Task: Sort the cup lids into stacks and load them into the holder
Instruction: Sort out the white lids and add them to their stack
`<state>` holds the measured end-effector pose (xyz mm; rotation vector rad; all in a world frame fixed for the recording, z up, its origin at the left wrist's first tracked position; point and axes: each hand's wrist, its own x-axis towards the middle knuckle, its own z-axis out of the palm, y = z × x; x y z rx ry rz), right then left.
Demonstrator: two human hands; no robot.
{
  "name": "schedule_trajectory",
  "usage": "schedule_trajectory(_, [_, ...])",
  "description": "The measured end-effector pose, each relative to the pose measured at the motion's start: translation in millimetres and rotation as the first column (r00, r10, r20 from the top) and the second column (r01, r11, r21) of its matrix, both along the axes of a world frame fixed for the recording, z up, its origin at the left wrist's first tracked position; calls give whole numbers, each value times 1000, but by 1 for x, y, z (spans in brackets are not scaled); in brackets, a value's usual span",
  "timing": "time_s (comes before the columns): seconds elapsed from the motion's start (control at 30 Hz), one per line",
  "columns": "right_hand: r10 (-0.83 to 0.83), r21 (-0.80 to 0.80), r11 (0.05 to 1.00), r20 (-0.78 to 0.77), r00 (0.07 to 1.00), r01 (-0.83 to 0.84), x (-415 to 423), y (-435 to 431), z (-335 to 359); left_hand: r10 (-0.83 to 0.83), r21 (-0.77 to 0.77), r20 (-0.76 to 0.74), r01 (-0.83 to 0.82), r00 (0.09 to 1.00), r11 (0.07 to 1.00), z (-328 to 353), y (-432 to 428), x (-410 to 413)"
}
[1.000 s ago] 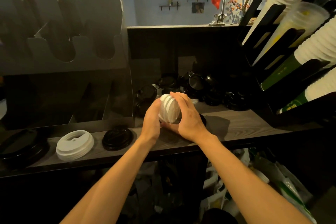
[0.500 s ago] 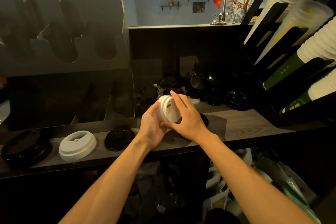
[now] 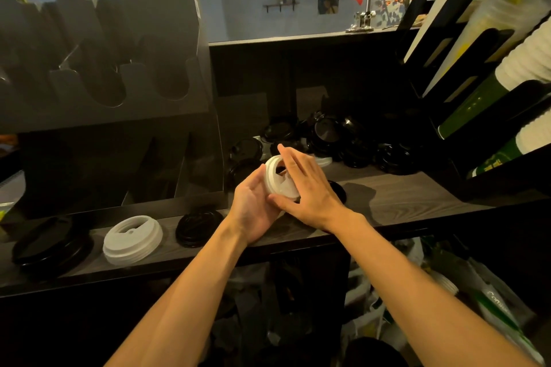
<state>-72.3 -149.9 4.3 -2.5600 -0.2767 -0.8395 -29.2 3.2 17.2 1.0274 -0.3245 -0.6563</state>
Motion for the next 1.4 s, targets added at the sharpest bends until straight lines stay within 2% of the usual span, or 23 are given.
schedule_trajectory(0.13, [63, 15, 998, 1, 998, -63, -2, -3, 0, 13, 10, -9, -13, 1000, 1000, -1, -2, -2])
schedule_trajectory(0.27, [49, 8, 999, 24, 999, -49, -2, -2, -1, 21, 2, -34, -21, 999, 1000, 0, -2, -2])
schedule_trajectory(0.47, [-21, 31, 999, 172, 985, 16, 0, 4, -1, 19, 3, -59, -19, 998, 1000, 2, -3, -1])
schedule_trajectory(0.77, [-109, 259, 965, 226, 968, 49, -2, 3, 0, -34, 17, 100, 33, 994, 999, 3, -8, -6])
schedule_trajectory(0.9, [-237, 135, 968, 224, 946, 210, 1, 5, -1, 37, -5, 112, -36, 993, 999, -1, -11, -4])
schedule_trajectory(0.97, [-282, 147, 956, 213, 935, 255, 2, 10, 0, 79, -48, 87, -75, 993, 996, -3, -10, -2])
schedule_trajectory(1.07, [-259, 200, 953, 148, 954, 228, 6, 22, -1, 107, -105, 36, -102, 994, 989, -3, -7, 0])
schedule_trajectory(1.27, [-245, 208, 954, 113, 963, 218, 17, 43, -2, 150, -204, -45, -156, 988, 967, -2, -4, 0])
schedule_trajectory(1.4, [-227, 132, 967, 51, 973, 219, 19, 38, -1, 170, -158, -65, -178, 983, 971, 2, -6, -2])
